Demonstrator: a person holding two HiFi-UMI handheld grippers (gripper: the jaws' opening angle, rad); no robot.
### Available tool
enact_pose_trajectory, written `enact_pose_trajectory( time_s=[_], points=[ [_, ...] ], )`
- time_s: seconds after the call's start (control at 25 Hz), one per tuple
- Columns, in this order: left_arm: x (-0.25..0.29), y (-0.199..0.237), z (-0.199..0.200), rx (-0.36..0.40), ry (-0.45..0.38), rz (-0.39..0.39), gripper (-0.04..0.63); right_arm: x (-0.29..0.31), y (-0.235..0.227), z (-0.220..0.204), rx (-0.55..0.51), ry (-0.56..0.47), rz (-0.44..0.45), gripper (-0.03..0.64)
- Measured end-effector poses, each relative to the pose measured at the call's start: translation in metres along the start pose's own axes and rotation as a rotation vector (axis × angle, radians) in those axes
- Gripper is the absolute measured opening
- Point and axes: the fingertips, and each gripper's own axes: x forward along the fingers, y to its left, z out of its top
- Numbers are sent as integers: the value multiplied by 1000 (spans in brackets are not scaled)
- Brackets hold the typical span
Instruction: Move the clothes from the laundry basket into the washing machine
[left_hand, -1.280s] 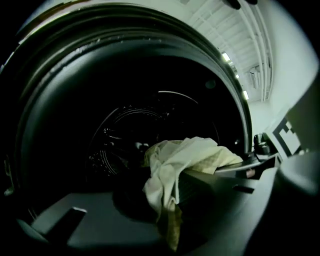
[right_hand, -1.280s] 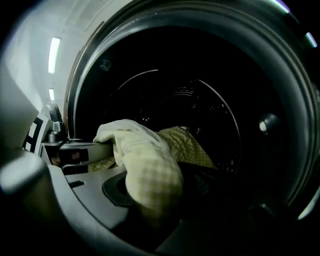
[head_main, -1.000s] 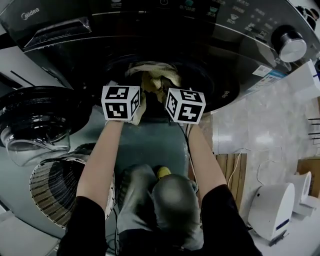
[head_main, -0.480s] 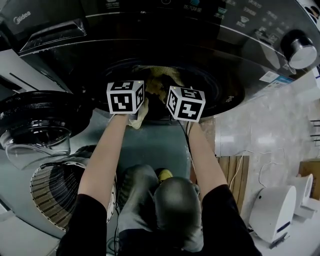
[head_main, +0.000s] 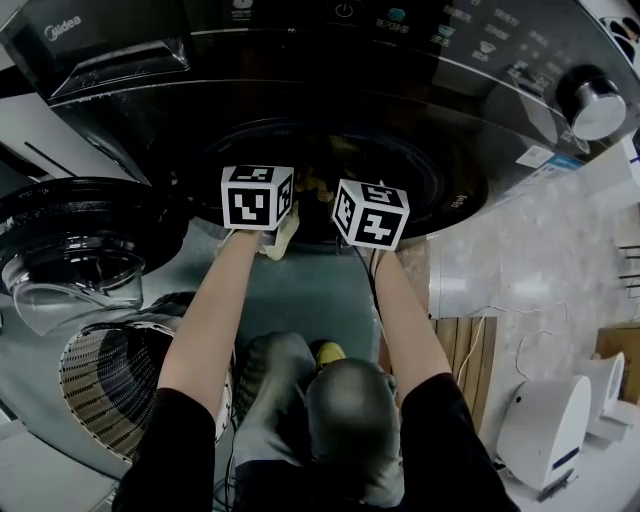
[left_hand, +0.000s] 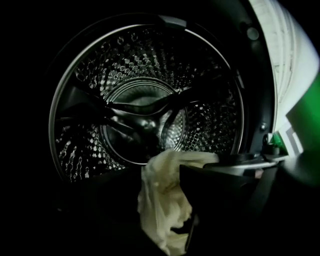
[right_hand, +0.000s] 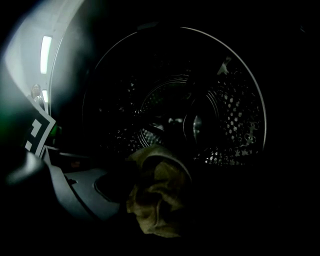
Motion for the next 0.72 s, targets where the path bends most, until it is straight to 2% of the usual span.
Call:
enact_pose_trajectory(
  time_s=[0.12, 0.24, 0.36, 0.56, 0.72],
  points=[
    [-2, -1, 4, 22, -8, 2, 239, -2, 0, -1, 20, -7, 1, 339],
    [-5, 2, 1, 10, -8, 10, 239, -5, 0, 0, 32, -18, 5, 337],
    [-9, 3, 1, 16, -12, 23, 239, -9, -5, 1, 65, -20, -7, 313],
    [-17, 1, 2, 27, -19, 27, 216, -18, -5, 2, 64, -33, -7, 179],
    [-25, 0, 3, 40, -30, 48, 107, -26, -10, 1, 60, -28, -34, 100]
  ],
)
